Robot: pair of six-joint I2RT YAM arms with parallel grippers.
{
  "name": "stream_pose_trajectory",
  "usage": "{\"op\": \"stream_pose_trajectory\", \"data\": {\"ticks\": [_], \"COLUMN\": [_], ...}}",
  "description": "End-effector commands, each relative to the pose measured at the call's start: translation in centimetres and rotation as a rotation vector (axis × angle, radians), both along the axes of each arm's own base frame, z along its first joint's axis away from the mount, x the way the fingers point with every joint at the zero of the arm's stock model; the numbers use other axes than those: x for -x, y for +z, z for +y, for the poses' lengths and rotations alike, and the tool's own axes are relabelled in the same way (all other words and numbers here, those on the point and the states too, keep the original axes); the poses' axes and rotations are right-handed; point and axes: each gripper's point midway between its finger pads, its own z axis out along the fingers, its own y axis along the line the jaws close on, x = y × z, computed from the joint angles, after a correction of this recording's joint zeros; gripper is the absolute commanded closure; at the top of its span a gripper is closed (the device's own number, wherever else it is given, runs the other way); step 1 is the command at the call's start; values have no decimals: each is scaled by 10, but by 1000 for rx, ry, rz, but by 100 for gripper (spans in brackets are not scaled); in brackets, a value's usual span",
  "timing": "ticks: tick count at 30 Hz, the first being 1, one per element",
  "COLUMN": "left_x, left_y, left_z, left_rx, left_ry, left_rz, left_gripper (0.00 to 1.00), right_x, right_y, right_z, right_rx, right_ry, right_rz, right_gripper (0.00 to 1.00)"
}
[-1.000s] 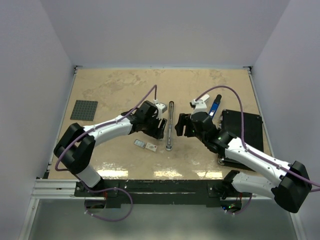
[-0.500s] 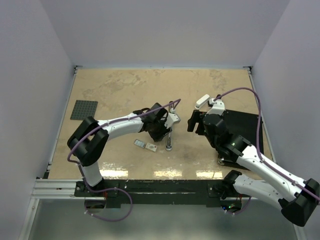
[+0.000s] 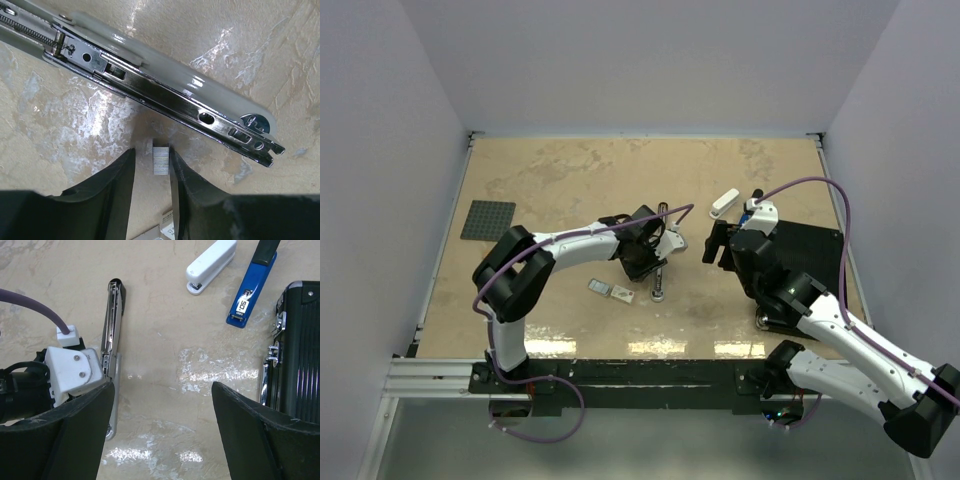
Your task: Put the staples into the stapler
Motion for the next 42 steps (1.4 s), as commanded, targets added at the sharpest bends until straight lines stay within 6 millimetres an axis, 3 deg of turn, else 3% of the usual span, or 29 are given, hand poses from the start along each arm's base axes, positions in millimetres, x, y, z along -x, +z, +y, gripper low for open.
{"op": "stream_pose_trajectory", "data": {"ticks": [1, 11, 23, 29, 33, 38, 42], "left_x": [1, 14, 1, -13, -25, -35, -31], "left_y": [-2, -13, -6, 15, 41, 79, 99], "left_z": [-2, 12, 14, 17, 13, 0, -18], "left_rx": [-11, -74, -71, -43, 44, 223, 438], "left_ry": [-27, 43, 155, 294, 459, 637, 784], "left_rz": [26, 98, 36, -38, -95, -120, -56], "left_gripper": [63, 72, 91, 96, 96, 96, 93], "right_x": [-5, -6, -5, -3, -3, -6, -9], "right_y": [24, 28, 33, 40, 47, 55, 55], "right_z": [-6, -8, -11, -17, -22, -24, -28], "right_rx": [-20, -21, -19, -4, 11, 37, 81], "right_ry": [-40, -48, -51, -60, -59, -56, -64], "right_rz": [-55, -63, -77, -99, -127, -164, -183], "right_gripper": [17, 17, 17, 17, 17, 17, 16]}}
